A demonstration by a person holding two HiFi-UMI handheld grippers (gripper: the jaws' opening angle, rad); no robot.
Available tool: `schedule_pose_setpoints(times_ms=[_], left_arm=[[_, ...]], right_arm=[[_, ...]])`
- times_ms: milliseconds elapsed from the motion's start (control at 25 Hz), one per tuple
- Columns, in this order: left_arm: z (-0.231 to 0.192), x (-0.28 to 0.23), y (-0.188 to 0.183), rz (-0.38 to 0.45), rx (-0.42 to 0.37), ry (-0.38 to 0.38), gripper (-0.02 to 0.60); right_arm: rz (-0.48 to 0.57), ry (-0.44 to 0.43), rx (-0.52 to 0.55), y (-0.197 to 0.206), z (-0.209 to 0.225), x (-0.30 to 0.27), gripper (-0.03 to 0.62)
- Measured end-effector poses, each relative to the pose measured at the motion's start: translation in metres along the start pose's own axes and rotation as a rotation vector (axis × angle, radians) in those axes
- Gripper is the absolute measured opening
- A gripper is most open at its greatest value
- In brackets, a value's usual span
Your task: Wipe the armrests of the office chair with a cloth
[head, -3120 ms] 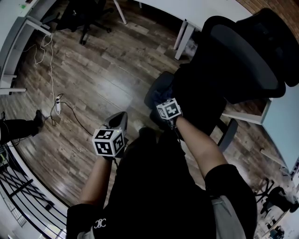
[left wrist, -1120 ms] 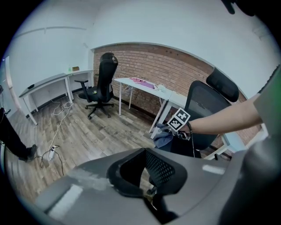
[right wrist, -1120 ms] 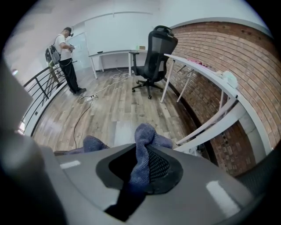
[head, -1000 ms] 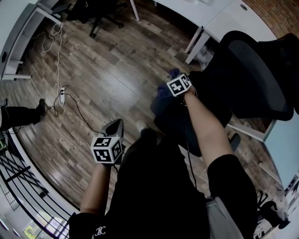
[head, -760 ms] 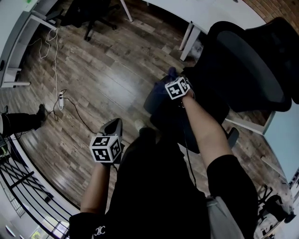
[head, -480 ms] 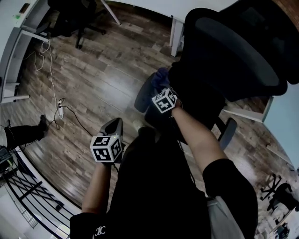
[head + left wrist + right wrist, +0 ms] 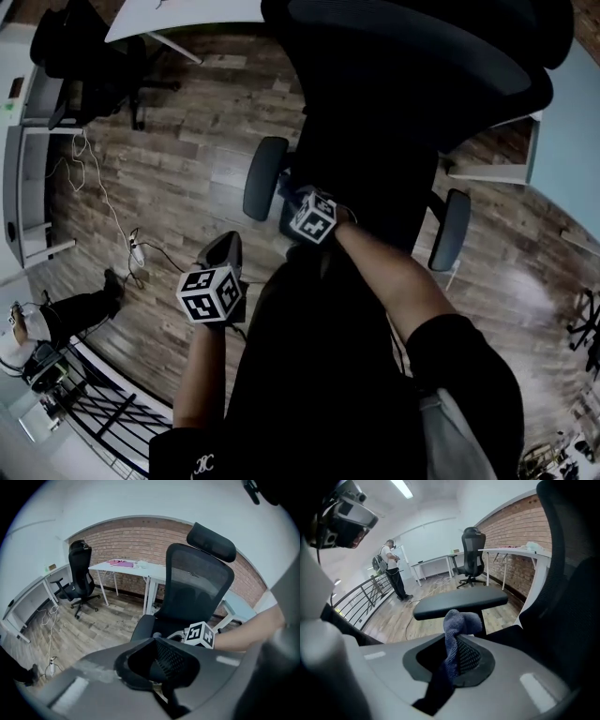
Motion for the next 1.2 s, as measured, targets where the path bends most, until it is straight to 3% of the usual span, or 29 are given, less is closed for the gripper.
schedule_pose_setpoints(times_ms=[160,360,680,920,1200], left_arm=[[0.012,-0.012,-0.004,-0.024,-0.065,-0.001,0.006],[0.019,-0.037,-0.020,-0.055,-0.160,-0.007,0.006],[0.009,-0.088,-0.024,-0.177,-0.397,0.046,0.006],[-0.008,-0.105,-0.033,-0.213,-0.464,0.079,0.006],[-0.040,-0.106,-0.029,-0.229,-0.506,0.071,0.006]], right_arm=[[0.037,0.029,-0.019,0.015,0.004,0.018,0.052],[0.102,0.068,0.057,0.004,0.011,0.030,0.052],[0.113,0.113,0.121,-0.010,0.015,0.014,0.052],[0.097,0.115,0.112,-0.016,0.015,-0.020,0.051],[0.121,0.195,0.022,-0.022,0.040,-0.054,0.051]])
Point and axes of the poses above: the fingertips, and each gripper's own axes: x backward along the fingers, z to its right, y out of its underside, the point moved 2 cm from there along x, backward along the fingers, and after that the axes turned 4 degrees about x, right-handed, at the moved point
